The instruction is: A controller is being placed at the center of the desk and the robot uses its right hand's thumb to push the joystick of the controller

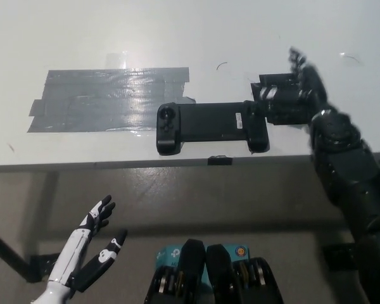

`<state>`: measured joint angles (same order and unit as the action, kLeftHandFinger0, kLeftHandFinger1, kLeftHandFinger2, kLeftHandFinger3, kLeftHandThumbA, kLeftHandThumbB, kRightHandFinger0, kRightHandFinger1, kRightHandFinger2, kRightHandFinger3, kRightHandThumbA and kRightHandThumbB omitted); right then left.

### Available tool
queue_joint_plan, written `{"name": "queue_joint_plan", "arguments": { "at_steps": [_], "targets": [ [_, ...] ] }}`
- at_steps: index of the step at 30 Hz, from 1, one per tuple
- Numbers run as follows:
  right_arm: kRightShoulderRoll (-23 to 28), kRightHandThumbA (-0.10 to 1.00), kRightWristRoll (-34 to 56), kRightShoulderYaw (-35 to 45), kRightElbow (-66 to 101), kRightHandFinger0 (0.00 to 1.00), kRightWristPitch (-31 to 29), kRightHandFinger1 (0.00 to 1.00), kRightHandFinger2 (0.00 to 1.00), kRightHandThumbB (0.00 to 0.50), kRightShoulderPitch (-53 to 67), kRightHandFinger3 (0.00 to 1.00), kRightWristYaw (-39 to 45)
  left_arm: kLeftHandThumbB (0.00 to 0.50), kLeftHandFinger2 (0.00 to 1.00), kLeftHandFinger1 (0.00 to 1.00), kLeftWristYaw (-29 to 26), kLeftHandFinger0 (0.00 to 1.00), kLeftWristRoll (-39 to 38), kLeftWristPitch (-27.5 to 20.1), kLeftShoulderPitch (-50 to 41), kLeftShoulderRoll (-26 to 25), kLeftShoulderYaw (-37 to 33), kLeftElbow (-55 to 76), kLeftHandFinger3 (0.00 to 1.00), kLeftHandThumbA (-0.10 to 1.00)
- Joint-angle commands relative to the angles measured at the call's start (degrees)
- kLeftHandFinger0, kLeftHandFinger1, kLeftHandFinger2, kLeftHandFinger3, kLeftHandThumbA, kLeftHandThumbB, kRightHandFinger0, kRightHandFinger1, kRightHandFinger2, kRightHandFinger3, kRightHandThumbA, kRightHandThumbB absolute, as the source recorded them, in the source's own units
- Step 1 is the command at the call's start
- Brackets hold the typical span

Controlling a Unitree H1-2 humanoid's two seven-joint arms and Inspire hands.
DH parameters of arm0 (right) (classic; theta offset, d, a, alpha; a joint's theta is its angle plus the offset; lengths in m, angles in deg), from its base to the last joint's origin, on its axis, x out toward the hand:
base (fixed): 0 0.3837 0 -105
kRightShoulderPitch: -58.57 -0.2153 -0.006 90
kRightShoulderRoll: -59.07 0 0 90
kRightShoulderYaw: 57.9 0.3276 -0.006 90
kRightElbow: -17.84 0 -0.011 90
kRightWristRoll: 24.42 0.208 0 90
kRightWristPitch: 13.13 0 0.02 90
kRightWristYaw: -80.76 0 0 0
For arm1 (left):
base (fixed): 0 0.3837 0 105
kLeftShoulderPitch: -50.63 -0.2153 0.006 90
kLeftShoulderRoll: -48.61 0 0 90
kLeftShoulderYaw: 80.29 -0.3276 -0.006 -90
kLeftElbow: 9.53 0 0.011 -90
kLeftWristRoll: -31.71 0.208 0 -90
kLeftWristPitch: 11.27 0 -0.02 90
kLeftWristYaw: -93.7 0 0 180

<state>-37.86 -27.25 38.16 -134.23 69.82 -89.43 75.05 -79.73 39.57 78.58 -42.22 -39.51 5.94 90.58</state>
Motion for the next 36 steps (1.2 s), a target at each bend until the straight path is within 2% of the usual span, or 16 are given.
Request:
{"name": "queue_joint_plan", "arguments": {
  "at_steps": [1,5,7,8,10,12,15,17,20,25,26,27,29,32,36],
  "targets": [
    [2.57,1.00,2.29,2.06,14.02,1.00,-0.78,1.00,1.00,0.152,-1.37,1.00,-0.82,0.275,1.00,1.00,1.04,1.00,-0.76,-0.39,0.41,-0.83,0.26,1.82,1.00,0.66],
    [2.12,1.00,2.80,2.44,28.51,1.00,2.54,1.00,1.00,0.195,1.68,1.00,0.54,0.283,1.00,1.00,1.04,1.00,-0.75,0.16,0.47,-0.86,0.35,1.83,1.00,0.67],
    [2.28,1.00,1.09,1.63,36.60,1.00,6.08,1.00,1.00,0.263,3.07,1.00,0.39,0.279,1.00,1.00,1.08,1.00,-1.09,0.06,0.37,-0.78,0.42,1.77,1.00,0.67],
    [2.44,1.00,0.68,1.29,39.98,1.00,7.89,1.00,1.00,0.274,3.66,1.00,0.77,0.265,1.00,1.00,0.98,1.00,-0.15,-0.45,0.39,-1.07,0.17,1.65,1.00,0.68],
    [2.58,1.00,0.70,1.03,45.15,1.00,8.43,1.00,1.00,0.261,4.50,1.00,1.37,0.276,1.00,1.00,0.57,1.00,0.79,0.13,0.36,-0.97,0.13,1.85,1.00,0.70],
    [2.46,1.00,1.04,1.04,52.03,1.00,10.82,1.00,1.00,0.273,5.63,1.00,1.78,0.275,1.00,1.00,0.70,1.00,0.38,0.38,0.46,-0.78,0.13,1.99,1.00,0.69],
    [1.97,1.00,1.20,0.51,60.91,1.00,12.78,1.00,1.00,0.263,8.15,1.00,2.41,0.265,1.00,1.00,0.82,1.00,0.01,0.25,0.94,-0.75,0.15,1.83,1.00,0.67],
    [1.50,1.00,1.72,-0.17,66.81,1.00,14.39,1.00,1.00,0.280,10.55,1.00,3.22,0.268,1.00,1.00,0.84,1.00,-0.30,-0.15,1.47,-0.82,0.31,1.42,1.00,0.67],
    [-0.25,1.00,2.86,-2.11,78.19,1.00,17.43,1.00,1.00,0.256,17.18,1.00,4.43,0.268,1.00,1.00,0.74,1.00,-0.06,-0.57,2.71,-1.07,0.42,0.96,1.00,0.70],
    [-0.62,1.00,2.04,-6.62,86.58,1.00,13.58,1.00,1.00,0.271,26.46,1.00,7.31,0.263,1.00,1.00,0.90,1.00,-0.01,-0.10,4.57,-1.52,0.64,0.47,1.00,0.73],
    [-0.39,1.00,0.27,-8.87,88.34,1.00,10.87,1.00,1.00,0.230,31.09,1.00,8.39,0.239,1.00,1.00,0.94,1.00,0.35,-0.65,4.79,-1.85,0.56,0.30,1.00,0.74],
    [-0.41,1.00,-0.08,-9.48,88.73,1.00,10.09,1.00,1.00,0.225,32.36,1.00,8.61,0.237,1.00,1.00,1.00,1.00,0.19,-0.70,4.88,-1.88,0.60,0.23,1.00,0.74],
    [-0.44,1.00,-2.78,-11.96,89.54,1.00,7.81,1.00,1.00,0.185,38.08,1.00,9.06,0.236,1.00,1.00,0.82,1.00,0.20,-1.18,5.18,-1.82,0.63,-0.42,1.00,0.75],
    [-0.81,1.00,-5.93,-14.16,87.41,1.00,6.17,1.00,1.00,0.213,43.88,1.00,8.23,0.231,1.00,1.00,0.61,1.00,0.30,-1.54,4.91,-1.73,0.62,-0.84,1.00,0.76],
    [-0.24,1.00,-5.48,-15.93,81.65,1.00,4.88,1.00,1.00,0.218,48.90,1.00,7.94,0.215,1.00,1.00,0.55,1.00,0.34,-2.05,4.73,-1.71,0.51,-1.33,1.00,0.78]
  ]
}}
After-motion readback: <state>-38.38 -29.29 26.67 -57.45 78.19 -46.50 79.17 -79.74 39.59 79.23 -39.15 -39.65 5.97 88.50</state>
